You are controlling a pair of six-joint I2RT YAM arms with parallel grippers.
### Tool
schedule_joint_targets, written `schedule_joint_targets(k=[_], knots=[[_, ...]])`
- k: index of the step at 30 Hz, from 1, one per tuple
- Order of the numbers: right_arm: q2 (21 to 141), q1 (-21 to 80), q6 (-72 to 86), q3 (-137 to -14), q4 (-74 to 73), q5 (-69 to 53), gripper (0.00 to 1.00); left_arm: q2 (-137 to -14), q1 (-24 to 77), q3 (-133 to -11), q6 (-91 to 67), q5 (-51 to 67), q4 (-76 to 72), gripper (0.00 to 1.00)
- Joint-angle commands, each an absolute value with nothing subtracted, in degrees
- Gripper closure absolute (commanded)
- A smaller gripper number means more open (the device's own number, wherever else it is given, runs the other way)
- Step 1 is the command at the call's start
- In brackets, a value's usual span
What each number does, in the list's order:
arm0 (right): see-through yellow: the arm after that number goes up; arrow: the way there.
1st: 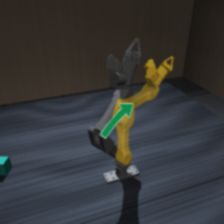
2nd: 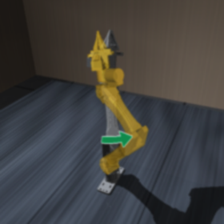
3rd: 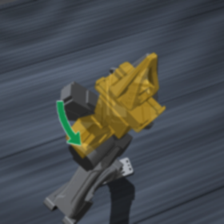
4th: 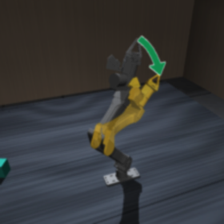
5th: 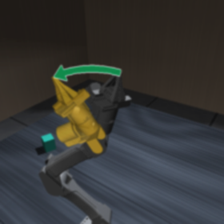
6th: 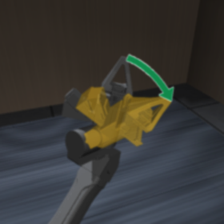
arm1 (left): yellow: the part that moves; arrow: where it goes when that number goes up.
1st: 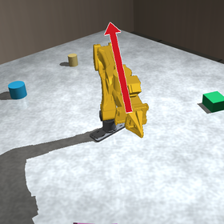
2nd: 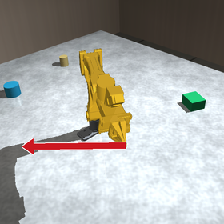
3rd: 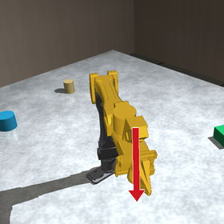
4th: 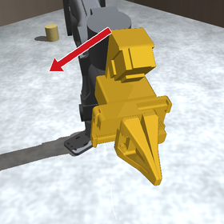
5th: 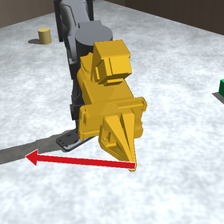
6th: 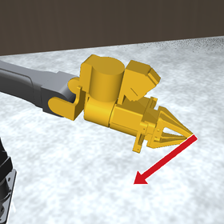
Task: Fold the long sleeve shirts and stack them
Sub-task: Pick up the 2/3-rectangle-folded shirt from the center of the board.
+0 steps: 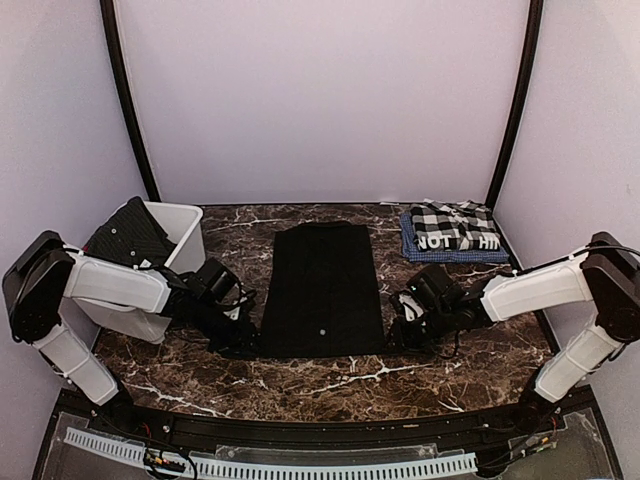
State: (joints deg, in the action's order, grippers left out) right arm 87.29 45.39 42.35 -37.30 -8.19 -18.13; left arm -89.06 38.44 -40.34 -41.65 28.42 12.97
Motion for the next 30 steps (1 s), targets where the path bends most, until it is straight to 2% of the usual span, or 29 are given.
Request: schedule_joint_targets(k=[1,10,15,23,27,30], knots=[[87.8,45.7,42.6,-36.6,-6.5,-17.3,0.77,-90.3,39.1,-39.3,-43.1,29.1,12.8,0.69],[88.1,45.7,43.6,-35.3,-3.2,-18.6,0.78,-91.9,39.8,-39.7,-44.6,28.7,11.9,0.73],[88.4,45.7,44.1,-34.7,-1.7,-19.1,0.79,-92.5,40.0,-39.9,-45.0,28.2,11.3,0.8],[86.0,45.7,44.1,-35.1,-2.2,-18.6,0.99,-91.8,40.5,-40.0,-46.3,28.5,10.4,0.91],[83.9,45.7,44.3,-35.0,-2.1,-18.5,1.0,-89.6,40.7,-39.9,-47.2,27.8,10.7,0.99],[82.1,45.7,44.5,-34.5,-2.3,-18.1,1.0,-88.1,41.0,-40.0,-47.4,27.0,11.2,1.0]])
